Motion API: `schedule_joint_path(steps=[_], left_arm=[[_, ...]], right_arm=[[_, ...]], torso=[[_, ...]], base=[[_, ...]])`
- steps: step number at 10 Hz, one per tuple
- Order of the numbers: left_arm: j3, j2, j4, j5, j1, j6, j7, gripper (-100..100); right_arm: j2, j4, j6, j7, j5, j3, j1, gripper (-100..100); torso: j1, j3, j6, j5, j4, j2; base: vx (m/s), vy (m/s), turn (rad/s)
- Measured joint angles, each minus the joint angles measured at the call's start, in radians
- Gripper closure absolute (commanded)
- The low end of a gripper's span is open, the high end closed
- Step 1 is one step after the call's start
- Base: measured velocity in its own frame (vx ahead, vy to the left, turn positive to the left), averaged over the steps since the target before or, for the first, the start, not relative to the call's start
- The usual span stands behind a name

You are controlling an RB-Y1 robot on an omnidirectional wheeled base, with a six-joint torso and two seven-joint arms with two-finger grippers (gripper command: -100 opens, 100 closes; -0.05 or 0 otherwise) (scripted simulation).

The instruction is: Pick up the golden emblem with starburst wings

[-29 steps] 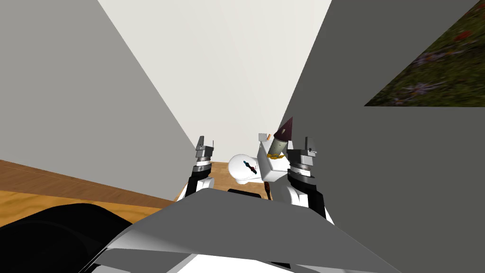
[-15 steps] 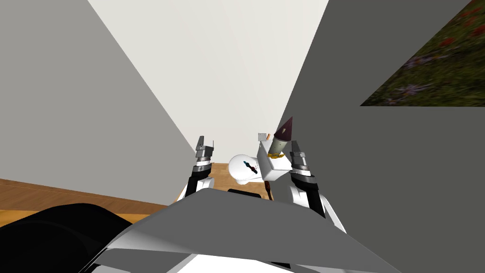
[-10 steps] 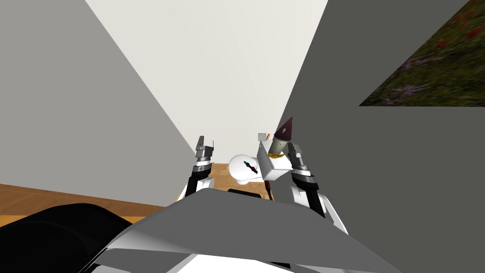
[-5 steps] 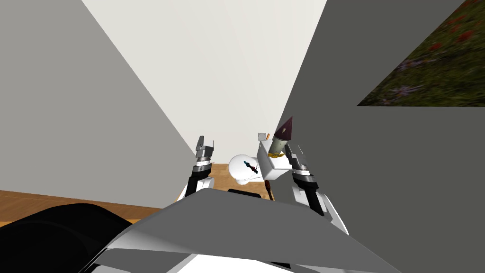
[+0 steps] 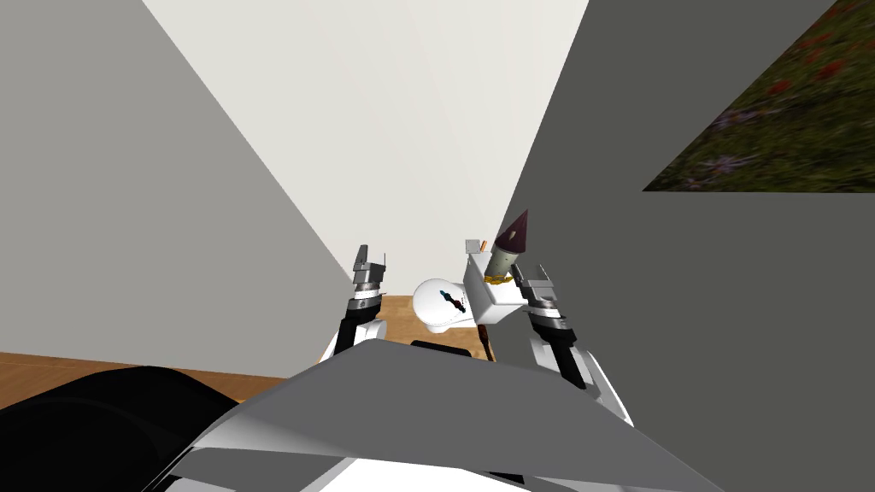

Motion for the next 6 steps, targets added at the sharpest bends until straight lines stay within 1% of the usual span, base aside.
schedule_joint_path(steps=[1,2,4,6], left_arm=[[0.000,0.000,0.000,0.000,0.000,0.000,0.000,0],[0.000,0.000,0.000,0.000,0.000,0.000,0.000,0],[0.000,0.000,0.000,0.000,0.000,0.000,0.000,0],[0.000,0.000,0.000,0.000,0.000,0.000,0.000,0]], right_arm=[[0.000,0.008,-0.003,0.028,0.015,-0.006,-0.004,-100],[-0.005,0.034,-0.007,0.055,0.039,-0.022,-0.019,-100],[-0.004,0.051,-0.019,0.101,0.057,-0.033,-0.021,-100],[-0.005,0.079,-0.028,0.153,0.093,-0.052,-0.031,-100]], torso=[[0.000,0.000,0.000,0.000,0.000,0.000],[0.000,0.000,0.000,0.000,0.000,0.000],[0.000,0.000,0.000,0.000,0.000,0.000],[0.000,0.000,0.000,0.000,0.000,0.000]], base=[[0.001,0.023,-0.030],[0.001,0.022,-0.014],[0.001,0.013,-0.016],[0.005,0.022,-0.023]])
